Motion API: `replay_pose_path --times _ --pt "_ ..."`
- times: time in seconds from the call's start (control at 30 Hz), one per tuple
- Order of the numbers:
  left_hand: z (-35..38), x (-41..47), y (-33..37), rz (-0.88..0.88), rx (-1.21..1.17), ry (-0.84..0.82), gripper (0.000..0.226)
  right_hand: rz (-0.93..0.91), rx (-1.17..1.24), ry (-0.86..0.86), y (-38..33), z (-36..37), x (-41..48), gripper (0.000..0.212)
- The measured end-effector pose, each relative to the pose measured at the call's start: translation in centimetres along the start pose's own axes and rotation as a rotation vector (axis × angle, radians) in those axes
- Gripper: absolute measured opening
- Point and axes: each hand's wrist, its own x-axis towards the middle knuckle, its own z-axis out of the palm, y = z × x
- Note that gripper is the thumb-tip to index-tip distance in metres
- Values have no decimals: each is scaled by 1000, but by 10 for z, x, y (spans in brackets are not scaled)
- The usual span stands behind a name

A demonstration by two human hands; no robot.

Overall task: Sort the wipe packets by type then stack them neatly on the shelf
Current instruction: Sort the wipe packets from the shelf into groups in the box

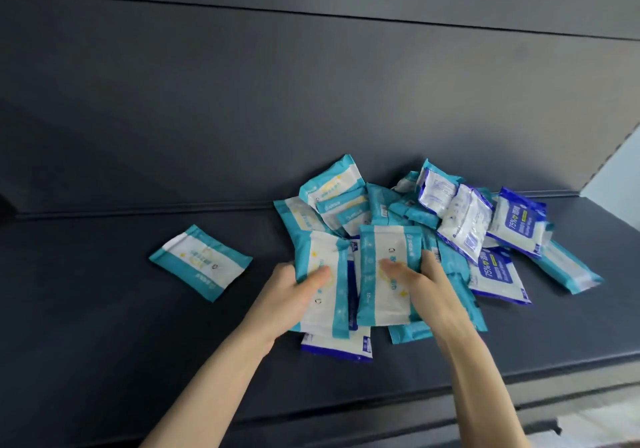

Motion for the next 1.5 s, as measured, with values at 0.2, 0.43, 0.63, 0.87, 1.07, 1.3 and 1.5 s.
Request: replay_pose_path --times 0.2,0.43,0.63,0.87,1.07,1.3,1.5 --pt "6 -3 1 -39 -10 62 26 3 -89 -5 6 6 -7 22" --pt "-3 -22 0 -32 -237 19 26 -62 230 -62 17 14 -20 25" --pt "-7 -56 6 185 -178 23 31 -189 375 -29 13 13 -65 30" --pt "6 -124 -18 259 -160 -142 30 -190 380 222 54 -15 -182 37" --pt "49 -190 -77 36 -165 -454 26 4 396 383 117 -24 -296 41" --pt "133 -253 -104 -49 -41 -784 39 70 394 781 169 -57 -407 31" --pt "218 -323 -135 -134 46 -1020 27 105 431 1026 210 -95 -493 31"
